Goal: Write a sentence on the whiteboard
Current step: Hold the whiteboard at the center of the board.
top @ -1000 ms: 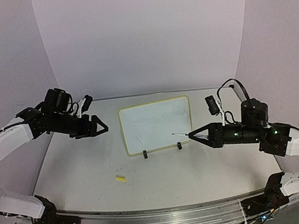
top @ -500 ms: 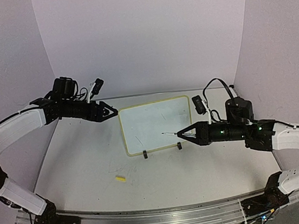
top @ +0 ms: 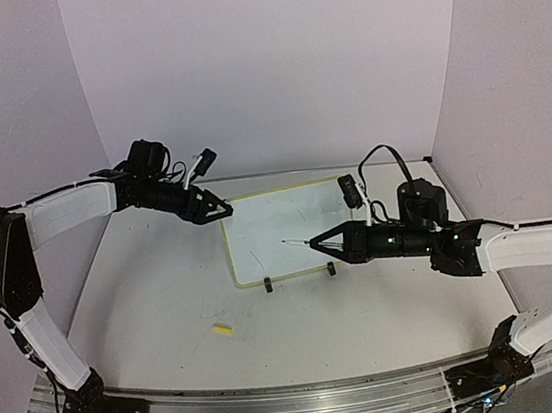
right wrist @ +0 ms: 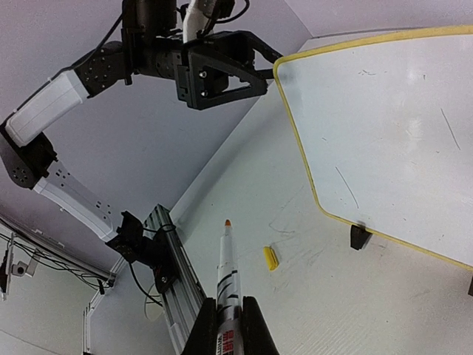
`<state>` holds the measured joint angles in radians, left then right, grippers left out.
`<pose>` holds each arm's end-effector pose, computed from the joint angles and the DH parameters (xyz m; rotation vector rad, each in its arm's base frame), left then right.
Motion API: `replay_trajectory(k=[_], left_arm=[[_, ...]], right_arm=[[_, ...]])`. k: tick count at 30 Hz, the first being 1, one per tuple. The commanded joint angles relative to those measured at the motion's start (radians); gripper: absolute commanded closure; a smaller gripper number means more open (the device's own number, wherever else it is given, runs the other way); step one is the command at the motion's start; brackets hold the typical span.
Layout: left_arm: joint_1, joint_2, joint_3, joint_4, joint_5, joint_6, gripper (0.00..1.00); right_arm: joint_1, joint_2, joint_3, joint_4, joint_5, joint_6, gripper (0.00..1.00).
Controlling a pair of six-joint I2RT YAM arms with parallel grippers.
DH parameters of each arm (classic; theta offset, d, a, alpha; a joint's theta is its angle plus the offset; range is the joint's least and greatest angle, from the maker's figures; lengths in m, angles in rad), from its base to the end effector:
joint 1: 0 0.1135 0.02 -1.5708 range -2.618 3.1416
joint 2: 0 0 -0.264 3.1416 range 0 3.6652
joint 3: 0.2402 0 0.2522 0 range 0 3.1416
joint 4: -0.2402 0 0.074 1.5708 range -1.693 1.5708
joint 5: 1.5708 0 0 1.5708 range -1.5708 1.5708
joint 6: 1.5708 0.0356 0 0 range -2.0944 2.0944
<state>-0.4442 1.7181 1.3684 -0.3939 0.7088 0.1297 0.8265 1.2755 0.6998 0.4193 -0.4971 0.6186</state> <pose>0.3366 -0.1859 0.2787 0.9892 2.0586 -0.9788 0.1808 0.2214 0.2666 -0.6102 1.8565 1.4430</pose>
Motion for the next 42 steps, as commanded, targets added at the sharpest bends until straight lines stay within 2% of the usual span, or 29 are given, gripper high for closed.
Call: replay_trajectory(k=[1, 7, 10, 20, 27, 42], left_arm=[[0.001, 0.034, 0.066, -0.017, 0.03, 0.061, 0.37], [0.001, 0.06, 0.072, -0.045, 0.106, 0.092, 0.67], [0.001, 0.06, 0.063, -0.081, 0.105, 0.132, 0.79], [0.002, 0.054, 0.067, -0.169, 0.118, 0.225, 1.0], [-0.001, -0.025, 0.004, -0.179, 0.149, 0.26, 1.0], [-0.034, -0.159, -0.121, -0.157, 0.254, 0.21, 1.0]], right_arm=[[0.008, -0.011, 0.013, 0.099, -0.023, 0.025, 1.0], [0.008, -0.048, -0.02, 0.1, -0.017, 0.028, 1.0], [0.007, -0.064, -0.034, 0.099, -0.012, 0.033, 1.0], [0.008, -0.068, -0.037, 0.091, -0.02, 0.029, 1.0], [0.007, -0.068, -0.036, 0.082, -0.023, 0.026, 1.0], [0.009, -0.035, -0.013, 0.08, -0.04, 0.028, 1.0]])
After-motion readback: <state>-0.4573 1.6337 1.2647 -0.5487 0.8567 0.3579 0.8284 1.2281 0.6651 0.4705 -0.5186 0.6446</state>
